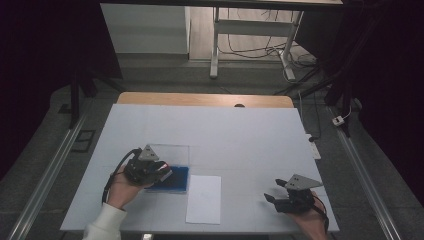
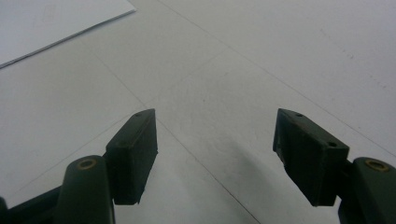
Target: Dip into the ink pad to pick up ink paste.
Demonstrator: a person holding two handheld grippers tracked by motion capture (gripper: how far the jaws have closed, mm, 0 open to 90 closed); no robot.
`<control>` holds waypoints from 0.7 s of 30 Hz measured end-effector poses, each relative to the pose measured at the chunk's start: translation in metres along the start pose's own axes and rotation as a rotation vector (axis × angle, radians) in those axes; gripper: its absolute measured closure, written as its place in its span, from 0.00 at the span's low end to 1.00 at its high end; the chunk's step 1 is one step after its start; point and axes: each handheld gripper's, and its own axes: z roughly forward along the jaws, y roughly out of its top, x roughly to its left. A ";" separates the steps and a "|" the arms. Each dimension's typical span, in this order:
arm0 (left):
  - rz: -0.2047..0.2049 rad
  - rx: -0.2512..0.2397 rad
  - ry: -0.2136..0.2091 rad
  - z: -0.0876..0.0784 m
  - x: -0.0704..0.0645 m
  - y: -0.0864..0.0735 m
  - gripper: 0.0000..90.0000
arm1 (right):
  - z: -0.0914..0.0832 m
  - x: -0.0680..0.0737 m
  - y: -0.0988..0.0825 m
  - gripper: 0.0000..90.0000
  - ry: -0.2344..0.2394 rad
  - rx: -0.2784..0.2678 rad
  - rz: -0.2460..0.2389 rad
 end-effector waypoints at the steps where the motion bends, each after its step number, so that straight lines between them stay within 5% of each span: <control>1: -0.003 0.007 0.006 0.003 0.000 -0.001 0.78 | 0.000 0.000 0.000 0.34 0.001 0.001 0.001; 21: -0.007 0.040 0.000 0.012 0.002 -0.003 0.78 | 0.000 -0.001 -0.001 0.34 0.006 0.006 0.001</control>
